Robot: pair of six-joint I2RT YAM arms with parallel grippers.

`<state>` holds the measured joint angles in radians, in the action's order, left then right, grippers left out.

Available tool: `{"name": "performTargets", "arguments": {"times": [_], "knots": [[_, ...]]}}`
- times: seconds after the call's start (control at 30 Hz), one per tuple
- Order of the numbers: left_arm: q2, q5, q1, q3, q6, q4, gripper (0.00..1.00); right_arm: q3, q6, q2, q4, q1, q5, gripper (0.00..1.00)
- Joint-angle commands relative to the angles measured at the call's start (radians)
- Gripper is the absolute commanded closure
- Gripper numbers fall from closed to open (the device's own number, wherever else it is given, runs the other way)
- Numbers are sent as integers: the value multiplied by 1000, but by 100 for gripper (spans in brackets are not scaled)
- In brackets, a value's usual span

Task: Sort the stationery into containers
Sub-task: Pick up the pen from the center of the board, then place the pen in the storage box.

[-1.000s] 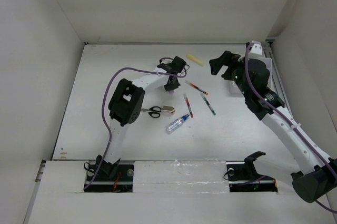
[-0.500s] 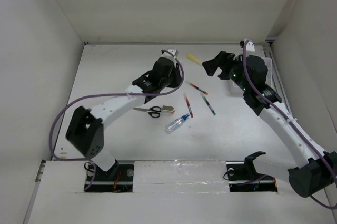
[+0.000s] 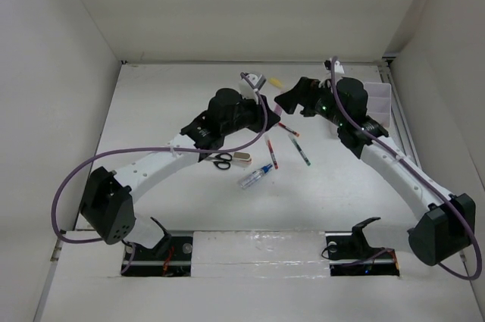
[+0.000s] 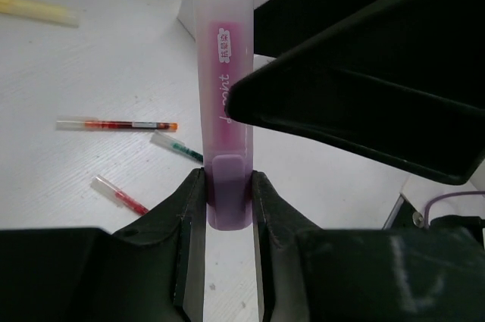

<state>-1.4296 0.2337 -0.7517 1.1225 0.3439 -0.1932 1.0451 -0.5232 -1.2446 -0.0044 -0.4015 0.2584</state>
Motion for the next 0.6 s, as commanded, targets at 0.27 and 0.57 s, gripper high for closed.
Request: {"name": "performTargets", "arguments": {"times": [0.27, 0.57], "knots": [[32, 130, -8, 3, -14, -72, 100, 20, -40, -47, 152, -10, 59, 61], [32, -143, -8, 49, 47, 88, 0, 114, -49, -114, 124, 105, -42, 100]]}}
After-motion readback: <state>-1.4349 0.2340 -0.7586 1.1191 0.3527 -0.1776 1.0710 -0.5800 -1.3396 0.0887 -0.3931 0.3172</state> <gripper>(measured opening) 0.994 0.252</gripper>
